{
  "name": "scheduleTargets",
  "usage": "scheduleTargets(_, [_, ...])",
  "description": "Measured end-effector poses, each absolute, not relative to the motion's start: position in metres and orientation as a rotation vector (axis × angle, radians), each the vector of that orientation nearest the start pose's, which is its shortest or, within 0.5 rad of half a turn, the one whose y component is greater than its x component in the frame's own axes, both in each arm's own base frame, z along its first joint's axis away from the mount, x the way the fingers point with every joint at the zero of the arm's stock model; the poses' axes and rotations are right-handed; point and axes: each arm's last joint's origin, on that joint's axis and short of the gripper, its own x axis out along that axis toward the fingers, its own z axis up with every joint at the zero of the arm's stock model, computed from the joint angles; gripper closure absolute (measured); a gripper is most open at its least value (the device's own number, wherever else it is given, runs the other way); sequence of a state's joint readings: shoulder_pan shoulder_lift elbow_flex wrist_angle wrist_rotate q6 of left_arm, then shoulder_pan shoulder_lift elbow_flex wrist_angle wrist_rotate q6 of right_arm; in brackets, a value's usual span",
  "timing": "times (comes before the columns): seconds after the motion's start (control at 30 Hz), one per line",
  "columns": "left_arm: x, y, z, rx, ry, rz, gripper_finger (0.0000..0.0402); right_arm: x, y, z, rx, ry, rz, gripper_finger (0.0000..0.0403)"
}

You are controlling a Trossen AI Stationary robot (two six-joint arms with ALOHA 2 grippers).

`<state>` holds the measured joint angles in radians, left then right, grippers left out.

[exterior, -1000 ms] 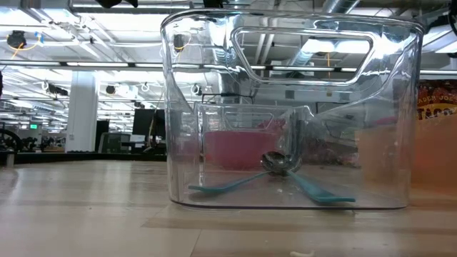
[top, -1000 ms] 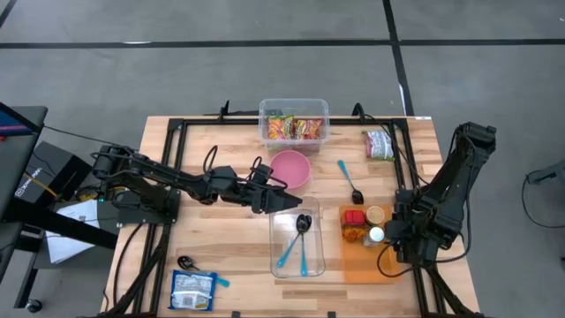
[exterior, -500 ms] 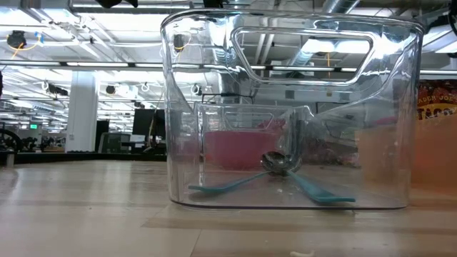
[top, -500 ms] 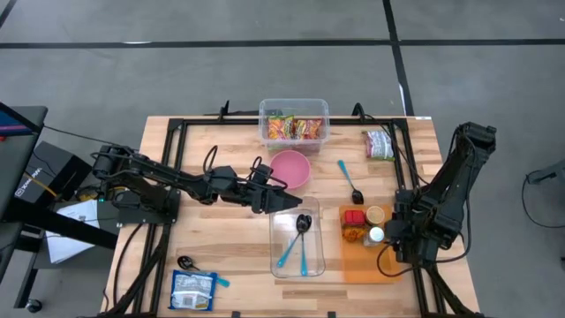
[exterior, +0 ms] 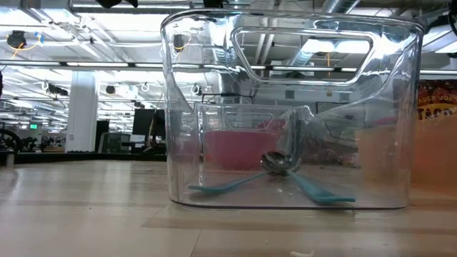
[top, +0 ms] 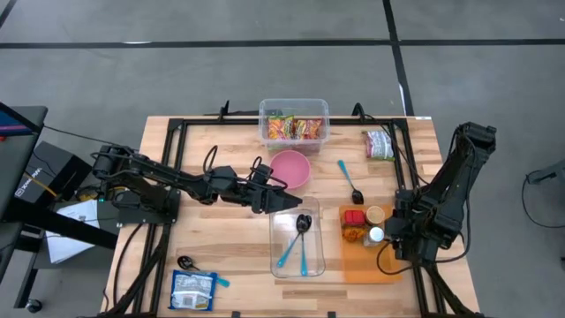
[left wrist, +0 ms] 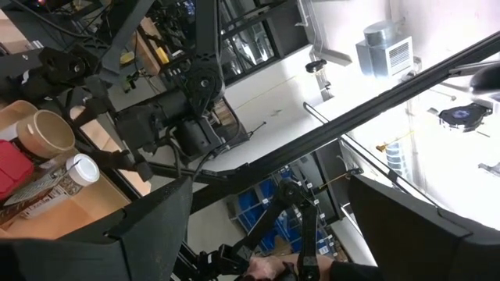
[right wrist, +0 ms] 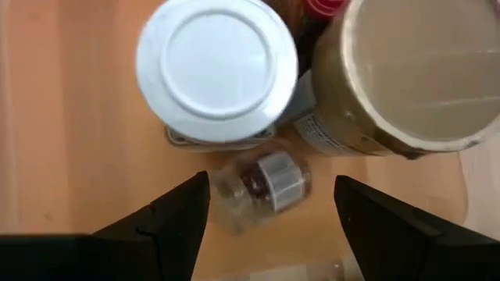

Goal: Pick & Place Food Item
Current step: Put the blue spoon into the bottom transparent bin

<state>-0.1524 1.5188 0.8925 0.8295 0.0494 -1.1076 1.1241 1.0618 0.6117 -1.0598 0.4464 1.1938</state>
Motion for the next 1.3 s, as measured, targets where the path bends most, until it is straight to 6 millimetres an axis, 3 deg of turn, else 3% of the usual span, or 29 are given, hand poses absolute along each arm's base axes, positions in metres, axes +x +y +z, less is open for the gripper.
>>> scheduleTargets(0.5, [0.331, -0.052, 0.292, -1.109, -0.068, -0.297, 0.0065, 0.074, 0.129, 0.209, 0.062, 1.130, -0.183, 0.0136])
scheduleTargets(0.77, [0.330, -0.053, 0.294, -1.065, -0.074, -0.345, 0.0065, 0.074, 0.144, 0.243, 0.297, 1.057, -0.168, 0.0136])
scheduleTargets(0.9, [0.328, -0.054, 0.301, -0.998, -0.146, -0.405, 0.0065, 0.076, 0.148, 0.273, 0.446, 0.881, -0.177, 0.0136])
scheduleTargets(1.07, [0.323, -0.053, 0.313, -0.880, -0.287, -0.451, 0.0065, 0.081, 0.145, 0.307, 0.578, 0.520, -0.224, 0.0136])
scheduleTargets(1.3, [0.305, -0.059, 0.337, -0.609, -0.429, -0.485, 0.0065, 0.083, 0.135, 0.335, 0.622, 0.027, -0.322, 0.0136])
